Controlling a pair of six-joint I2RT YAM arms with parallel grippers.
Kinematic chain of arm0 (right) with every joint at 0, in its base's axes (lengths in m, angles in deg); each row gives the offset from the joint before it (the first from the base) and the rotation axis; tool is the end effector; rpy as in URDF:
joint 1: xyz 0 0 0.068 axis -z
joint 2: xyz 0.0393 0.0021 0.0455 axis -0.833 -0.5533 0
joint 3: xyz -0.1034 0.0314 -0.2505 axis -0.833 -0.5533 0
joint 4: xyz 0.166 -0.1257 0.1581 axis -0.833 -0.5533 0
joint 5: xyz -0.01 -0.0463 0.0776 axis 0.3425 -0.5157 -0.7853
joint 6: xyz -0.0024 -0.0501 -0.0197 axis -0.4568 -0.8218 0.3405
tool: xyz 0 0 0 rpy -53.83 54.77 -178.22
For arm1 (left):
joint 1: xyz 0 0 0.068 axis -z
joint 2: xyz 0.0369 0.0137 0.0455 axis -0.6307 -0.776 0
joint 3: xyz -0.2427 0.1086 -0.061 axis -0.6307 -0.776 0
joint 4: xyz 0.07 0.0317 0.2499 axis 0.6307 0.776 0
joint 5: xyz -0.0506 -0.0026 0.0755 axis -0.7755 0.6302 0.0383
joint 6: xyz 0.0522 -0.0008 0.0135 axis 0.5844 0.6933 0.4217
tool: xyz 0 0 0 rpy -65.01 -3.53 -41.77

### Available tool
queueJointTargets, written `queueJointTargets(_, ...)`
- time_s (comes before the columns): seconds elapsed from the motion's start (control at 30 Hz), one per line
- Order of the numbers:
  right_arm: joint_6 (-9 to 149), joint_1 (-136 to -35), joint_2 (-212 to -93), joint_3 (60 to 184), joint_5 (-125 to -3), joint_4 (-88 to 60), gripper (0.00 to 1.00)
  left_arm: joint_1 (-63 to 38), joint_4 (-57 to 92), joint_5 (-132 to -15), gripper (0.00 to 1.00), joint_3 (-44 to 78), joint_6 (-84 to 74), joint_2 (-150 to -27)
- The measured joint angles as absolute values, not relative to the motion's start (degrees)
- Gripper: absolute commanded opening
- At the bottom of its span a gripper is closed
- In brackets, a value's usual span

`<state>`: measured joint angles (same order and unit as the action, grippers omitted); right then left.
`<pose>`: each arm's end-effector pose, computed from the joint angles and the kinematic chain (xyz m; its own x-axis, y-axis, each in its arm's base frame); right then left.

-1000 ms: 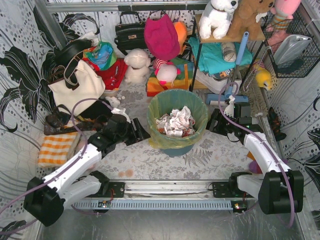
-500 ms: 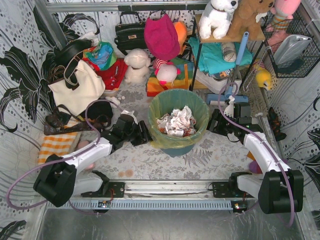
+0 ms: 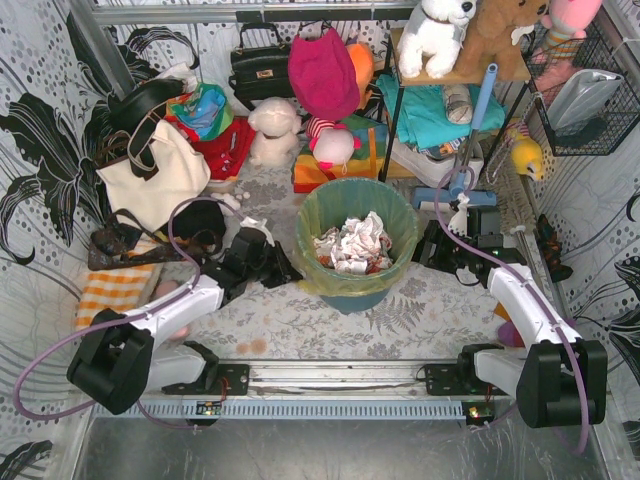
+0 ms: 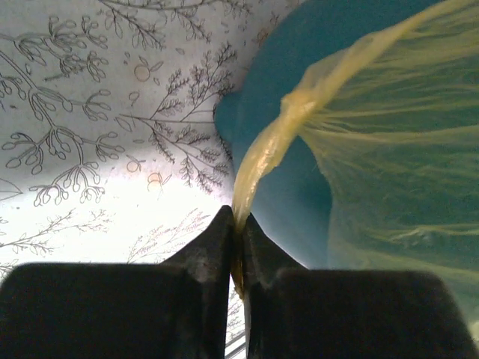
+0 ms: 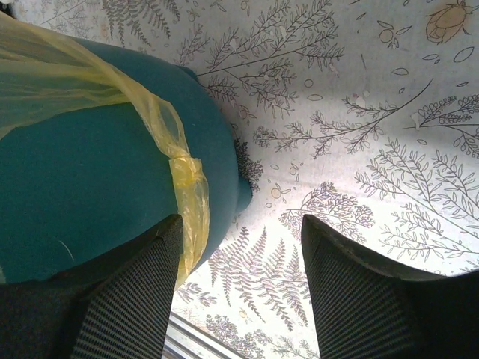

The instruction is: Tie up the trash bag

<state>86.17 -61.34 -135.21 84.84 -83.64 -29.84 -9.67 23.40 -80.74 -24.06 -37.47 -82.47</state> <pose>0.2262 0.0356 0.2288 -0.7748 0.2843 -0.5647 -0.1183 0.8122 0.5712 0.2008 -0.1245 0.1835 -0.8701 -0.2739 -0.4098 0.0635 0.7623 -0.6442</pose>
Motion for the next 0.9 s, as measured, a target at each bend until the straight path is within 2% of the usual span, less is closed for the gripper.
queueJointTargets(0.1, 86.08, -61.34, -135.23, 85.00, -84.08, -29.88, 0.62, -10.04, 23.64, -80.15, 0.09, -22.86, -36.82, -82.69)
queueJointTargets(0.63, 84.77, -61.34, -134.88, 85.04, -89.09, -29.62, 0.53, -13.85, 26.87, -79.69, 0.07, -13.07, -30.98, -90.14)
queueJointTargets(0.9, 87.30, -61.29, -139.58, 84.63, -93.06, -23.20, 0.50, -14.13, 28.49, -81.25, 0.07, -10.73, -29.43, -92.07)
